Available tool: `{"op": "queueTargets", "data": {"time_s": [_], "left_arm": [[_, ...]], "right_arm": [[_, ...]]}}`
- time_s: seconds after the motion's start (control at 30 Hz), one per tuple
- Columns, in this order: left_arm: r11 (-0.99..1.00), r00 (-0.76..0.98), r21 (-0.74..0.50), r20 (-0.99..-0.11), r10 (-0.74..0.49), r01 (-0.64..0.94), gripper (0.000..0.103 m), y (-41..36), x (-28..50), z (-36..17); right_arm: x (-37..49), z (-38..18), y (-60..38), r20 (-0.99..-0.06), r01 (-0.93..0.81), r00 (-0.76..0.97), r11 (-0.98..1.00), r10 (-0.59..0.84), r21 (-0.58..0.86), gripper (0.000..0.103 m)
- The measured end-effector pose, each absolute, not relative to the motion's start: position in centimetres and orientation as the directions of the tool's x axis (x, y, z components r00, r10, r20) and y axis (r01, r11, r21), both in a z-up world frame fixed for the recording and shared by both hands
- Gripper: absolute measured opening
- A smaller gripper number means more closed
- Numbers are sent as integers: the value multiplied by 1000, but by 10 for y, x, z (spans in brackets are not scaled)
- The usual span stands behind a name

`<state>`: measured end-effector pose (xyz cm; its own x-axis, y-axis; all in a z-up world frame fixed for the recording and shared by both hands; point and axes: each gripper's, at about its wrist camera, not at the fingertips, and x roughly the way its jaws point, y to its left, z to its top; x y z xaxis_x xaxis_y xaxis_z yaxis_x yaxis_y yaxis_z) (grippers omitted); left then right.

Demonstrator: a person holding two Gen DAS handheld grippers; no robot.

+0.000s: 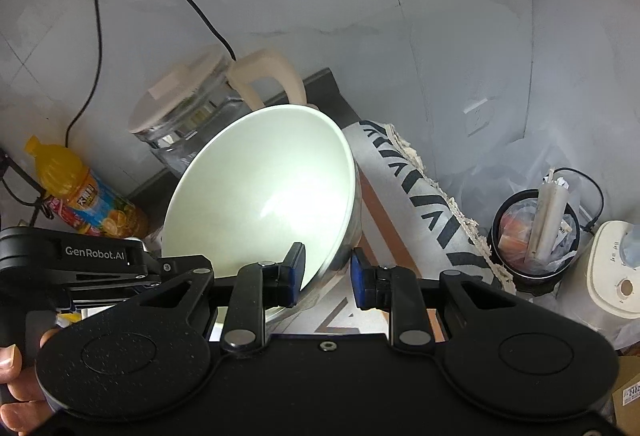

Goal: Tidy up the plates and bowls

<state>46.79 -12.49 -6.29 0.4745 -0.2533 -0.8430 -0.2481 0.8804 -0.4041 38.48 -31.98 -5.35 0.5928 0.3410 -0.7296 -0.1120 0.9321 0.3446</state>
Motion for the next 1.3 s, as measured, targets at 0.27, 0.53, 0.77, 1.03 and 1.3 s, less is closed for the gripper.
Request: {"op": "queueTargets", "data": {"time_s": [0.27, 0.53, 0.77, 1.03, 1.3], "left_arm": [[880, 487, -422, -828, -276, -219, 12, -116, 441, -47], [880, 489, -430, -823, -290, -201, 12, -106, 417, -38], [880, 477, -430, -828, -296, -200, 12, -93, 392, -41], [880, 451, -429, -839, -305, -203, 12, -80, 366, -54], [876, 416, -435, -850, -323, -207, 12, -72, 349, -69]], "right_arm": [[355, -38, -314, -707, -101, 626, 933, 330, 346, 24], [327, -35, -304, -702, -94, 631, 930, 331, 355, 24], [302, -40, -292, -715, -97, 611, 928, 341, 359, 24], [278, -48, -278, -730, -92, 596, 931, 335, 353, 24], [259, -60, -271, -748, -63, 583, 935, 318, 348, 24]]}}
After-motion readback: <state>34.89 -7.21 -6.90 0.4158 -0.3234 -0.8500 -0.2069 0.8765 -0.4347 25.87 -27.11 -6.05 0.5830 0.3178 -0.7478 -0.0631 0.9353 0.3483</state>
